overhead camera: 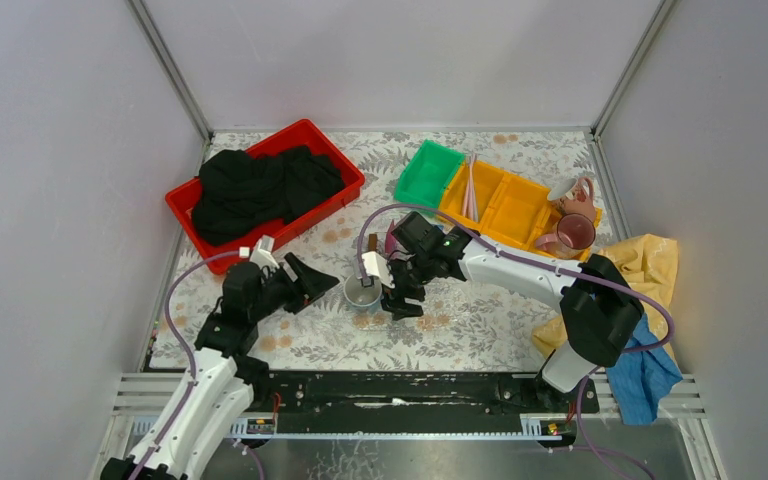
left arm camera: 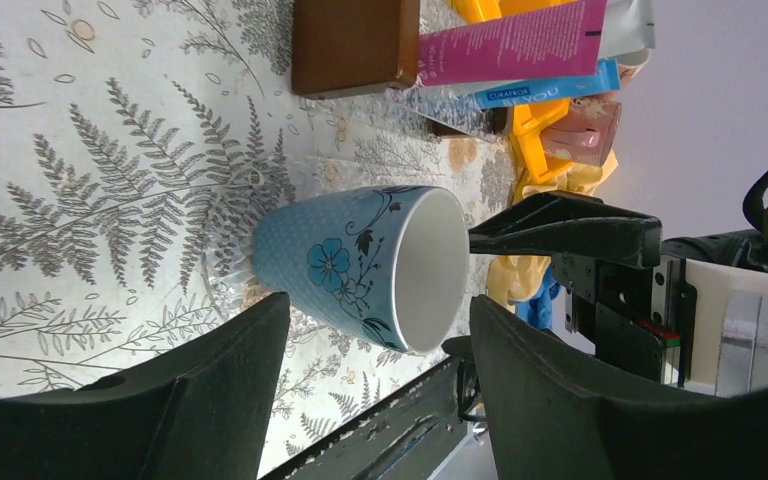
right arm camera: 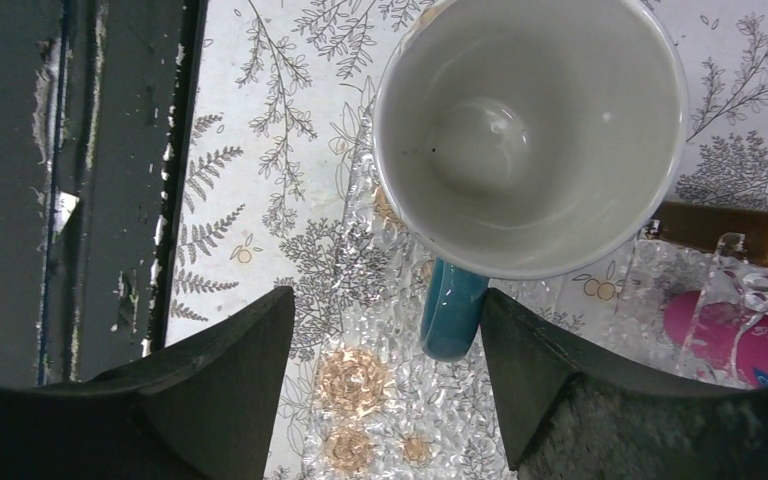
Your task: Prepare toiletry sets of a toothbrush and toothpaste on the tray
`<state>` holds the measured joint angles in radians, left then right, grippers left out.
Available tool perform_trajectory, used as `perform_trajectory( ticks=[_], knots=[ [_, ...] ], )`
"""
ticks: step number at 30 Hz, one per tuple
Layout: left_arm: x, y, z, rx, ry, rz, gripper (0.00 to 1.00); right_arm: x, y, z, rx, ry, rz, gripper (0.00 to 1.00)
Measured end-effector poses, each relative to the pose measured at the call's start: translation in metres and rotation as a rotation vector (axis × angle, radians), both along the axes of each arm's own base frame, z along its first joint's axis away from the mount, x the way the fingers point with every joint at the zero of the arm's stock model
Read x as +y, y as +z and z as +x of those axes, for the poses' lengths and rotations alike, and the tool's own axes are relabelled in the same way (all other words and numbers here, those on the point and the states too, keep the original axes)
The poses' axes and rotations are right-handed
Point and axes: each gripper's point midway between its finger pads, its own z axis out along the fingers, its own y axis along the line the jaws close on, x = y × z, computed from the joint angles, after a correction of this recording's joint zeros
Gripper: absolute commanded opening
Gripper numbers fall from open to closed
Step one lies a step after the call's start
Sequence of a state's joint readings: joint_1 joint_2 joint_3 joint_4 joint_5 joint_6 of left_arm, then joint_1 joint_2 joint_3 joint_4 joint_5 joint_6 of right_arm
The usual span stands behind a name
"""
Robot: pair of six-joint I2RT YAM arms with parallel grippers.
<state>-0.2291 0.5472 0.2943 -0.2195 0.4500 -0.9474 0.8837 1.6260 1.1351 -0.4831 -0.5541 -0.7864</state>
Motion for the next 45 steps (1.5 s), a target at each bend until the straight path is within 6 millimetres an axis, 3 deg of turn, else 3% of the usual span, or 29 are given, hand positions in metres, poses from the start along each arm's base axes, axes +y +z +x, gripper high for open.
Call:
perform_trajectory(
  ticks=[9,22,29,34,40,45],
  knots=[
    [-0.016,-0.003,-0.006,0.013,-0.066,0.0,0.73,0.001,0.0,-0.008,0.043,-0.012,-0.001,0.7],
    [-0.02,-0.006,-0.006,0.014,-0.072,0.013,0.73,0.009,0.004,-0.04,0.171,0.0,0.0,0.71],
    [-0.023,-0.008,-0.006,0.017,-0.08,0.017,0.73,0.01,0.002,-0.043,0.193,-0.022,-0.01,0.78],
    [-0.026,-0.007,-0.008,0.021,-0.091,0.011,0.73,0.0,-0.002,-0.043,0.177,-0.039,-0.01,0.78],
    [-0.035,-0.005,-0.012,0.02,-0.113,-0.001,0.74,-0.014,-0.009,-0.042,0.142,-0.068,-0.022,0.72],
    [-0.045,-0.008,-0.016,0.031,-0.136,0.004,0.74,-0.014,-0.013,-0.037,0.118,-0.081,-0.023,0.56]
  ],
)
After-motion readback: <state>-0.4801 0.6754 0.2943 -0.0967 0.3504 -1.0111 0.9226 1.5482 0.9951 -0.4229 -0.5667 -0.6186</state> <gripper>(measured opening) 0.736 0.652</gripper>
